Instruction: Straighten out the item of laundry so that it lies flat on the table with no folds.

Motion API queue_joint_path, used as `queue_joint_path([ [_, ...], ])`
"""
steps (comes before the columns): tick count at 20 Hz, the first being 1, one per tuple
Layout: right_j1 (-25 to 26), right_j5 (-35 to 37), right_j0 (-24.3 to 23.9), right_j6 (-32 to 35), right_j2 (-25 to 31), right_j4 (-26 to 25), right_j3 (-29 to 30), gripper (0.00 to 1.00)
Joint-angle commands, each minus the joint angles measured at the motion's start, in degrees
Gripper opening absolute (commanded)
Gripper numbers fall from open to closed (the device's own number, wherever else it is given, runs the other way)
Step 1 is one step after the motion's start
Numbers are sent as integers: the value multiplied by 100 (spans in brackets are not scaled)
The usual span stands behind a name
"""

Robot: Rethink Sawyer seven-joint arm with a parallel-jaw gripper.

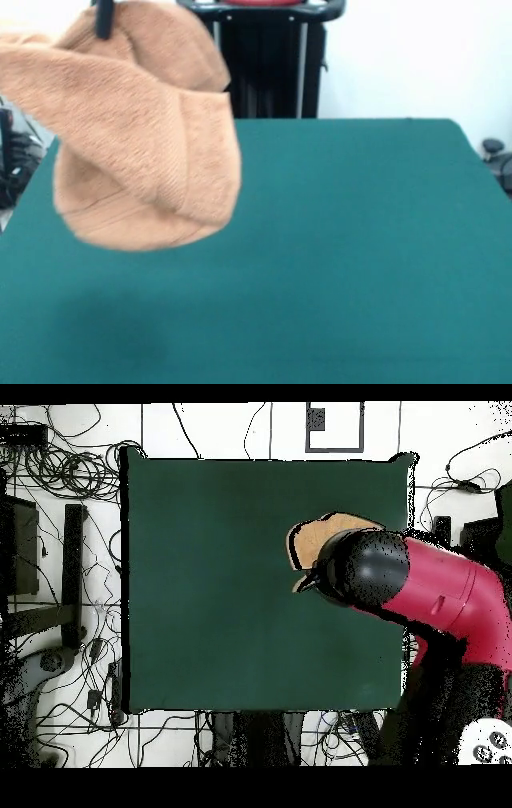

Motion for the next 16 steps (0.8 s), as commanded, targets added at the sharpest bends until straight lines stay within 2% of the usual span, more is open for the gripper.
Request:
queue_joint_path([
  [1, 325, -1032, 124, -980, 718, -725, 55, 0],
  [4, 317, -1598, 217, -923, 669, -1126, 186, 0],
  [7, 322, -1863, 276, -720, 636, -1307, 268, 0],
  [13, 410, -2679, 320, -714, 596, -1932, 179, 0],
  [16, 501, -2887, 421, -508, 491, -2148, 130, 0],
])
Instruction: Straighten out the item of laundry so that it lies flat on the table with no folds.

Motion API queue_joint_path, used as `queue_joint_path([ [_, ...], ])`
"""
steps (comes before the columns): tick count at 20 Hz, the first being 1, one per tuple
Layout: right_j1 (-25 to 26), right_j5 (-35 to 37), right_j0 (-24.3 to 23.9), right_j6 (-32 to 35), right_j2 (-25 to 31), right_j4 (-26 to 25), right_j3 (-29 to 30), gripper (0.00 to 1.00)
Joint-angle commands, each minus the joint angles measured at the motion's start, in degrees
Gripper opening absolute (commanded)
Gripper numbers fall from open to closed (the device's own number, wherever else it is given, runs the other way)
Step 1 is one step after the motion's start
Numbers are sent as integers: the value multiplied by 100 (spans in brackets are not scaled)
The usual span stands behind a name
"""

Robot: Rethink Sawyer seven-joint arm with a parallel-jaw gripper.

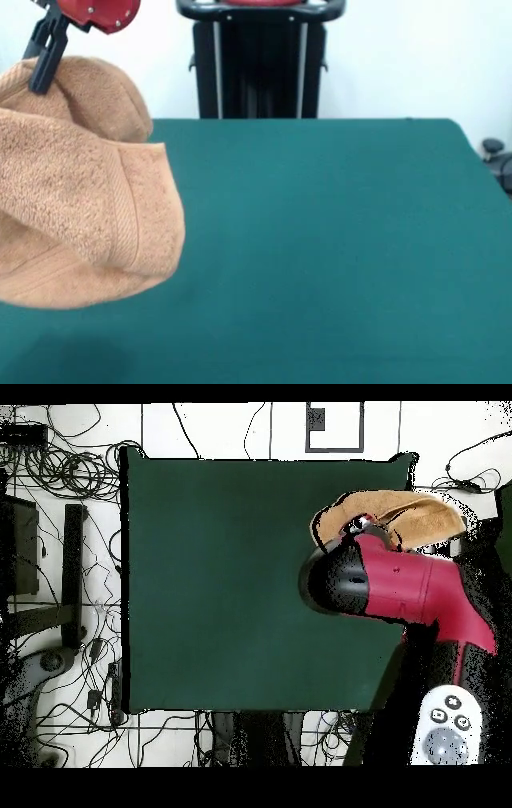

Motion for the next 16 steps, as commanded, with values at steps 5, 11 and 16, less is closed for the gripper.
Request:
queue_joint_path([
  [5, 413, -1344, 743, 19, -54, -1097, 94, 0],
  [11, 592, -2144, 838, 203, -203, -1297, 210, 0],
  [16, 693, -2715, 972, 403, -376, -1213, 391, 0],
])
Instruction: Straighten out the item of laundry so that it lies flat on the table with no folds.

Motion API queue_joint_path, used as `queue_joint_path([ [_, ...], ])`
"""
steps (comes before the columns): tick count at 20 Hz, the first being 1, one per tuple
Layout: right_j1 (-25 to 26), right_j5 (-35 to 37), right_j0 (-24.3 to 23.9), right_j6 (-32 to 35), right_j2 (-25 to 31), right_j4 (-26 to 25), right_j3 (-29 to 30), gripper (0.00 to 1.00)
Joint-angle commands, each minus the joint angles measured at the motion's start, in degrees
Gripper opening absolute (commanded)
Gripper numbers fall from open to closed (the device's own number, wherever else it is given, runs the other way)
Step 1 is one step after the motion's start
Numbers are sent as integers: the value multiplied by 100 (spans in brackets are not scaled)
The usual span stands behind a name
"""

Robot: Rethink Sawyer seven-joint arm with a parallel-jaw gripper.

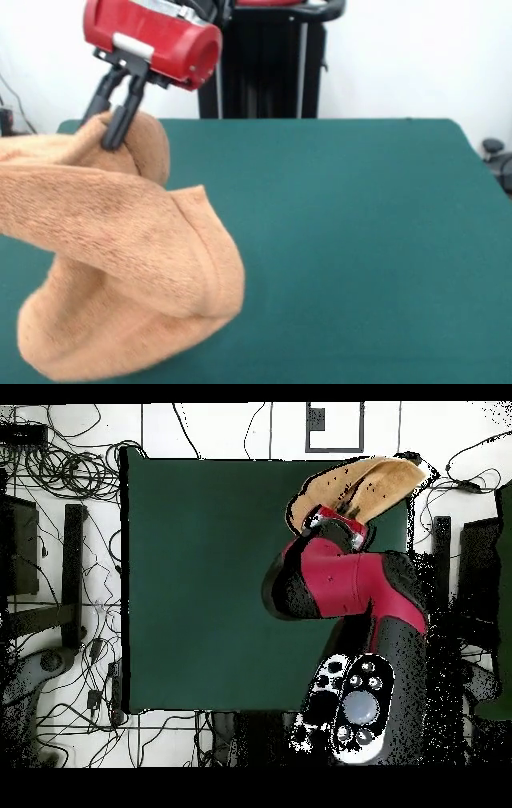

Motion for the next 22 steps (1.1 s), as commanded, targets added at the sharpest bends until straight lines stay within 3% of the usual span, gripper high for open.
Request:
queue_joint_path([
  [1, 213, -973, 289, 469, -117, -168, 421, 0],
  [12, 80, -1204, 184, 364, 28, -3, 581, 0],
  [16, 34, -1255, 165, 87, 143, -270, 561, 0],
  [22, 423, -1511, 675, 196, -540, -272, 578, 0],
])
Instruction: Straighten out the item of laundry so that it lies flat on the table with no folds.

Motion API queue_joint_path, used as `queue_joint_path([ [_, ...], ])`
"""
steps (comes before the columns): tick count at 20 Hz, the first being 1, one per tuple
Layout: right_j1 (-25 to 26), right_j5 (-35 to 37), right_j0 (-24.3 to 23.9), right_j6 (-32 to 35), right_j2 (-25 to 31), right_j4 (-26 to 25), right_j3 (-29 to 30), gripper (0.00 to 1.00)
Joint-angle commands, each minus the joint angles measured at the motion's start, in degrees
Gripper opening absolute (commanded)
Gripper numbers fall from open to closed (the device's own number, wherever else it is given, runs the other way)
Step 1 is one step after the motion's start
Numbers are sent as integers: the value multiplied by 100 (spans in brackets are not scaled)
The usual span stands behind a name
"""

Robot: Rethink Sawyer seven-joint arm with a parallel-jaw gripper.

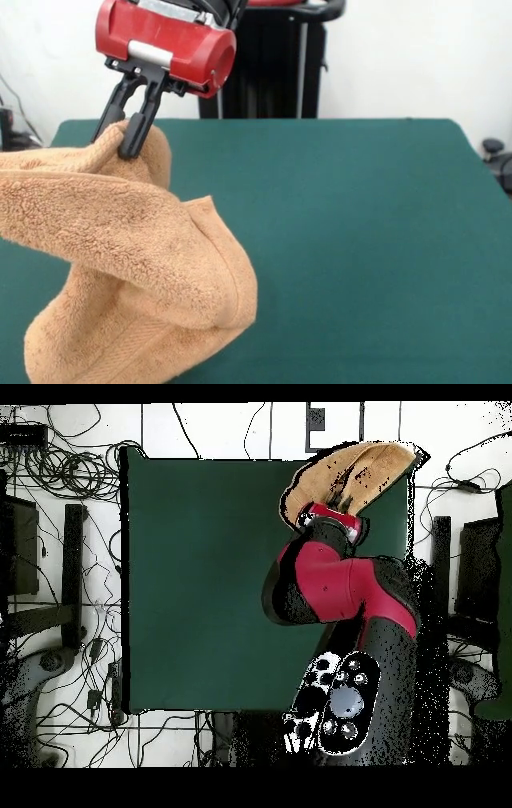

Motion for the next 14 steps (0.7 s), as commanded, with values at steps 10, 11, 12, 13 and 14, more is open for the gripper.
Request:
queue_joint_path([
  [10, 879, -1428, 1036, 485, -931, 431, 788, 0],
  [11, 905, -1472, 1031, 477, -902, 438, 799, 0],
  [12, 992, -1555, 1091, 489, -962, 522, 820, 0],
  [13, 1029, -1589, 1093, 517, -957, 579, 837, 0],
  [14, 1104, -1641, 1131, 531, -1008, 664, 853, 0],
])
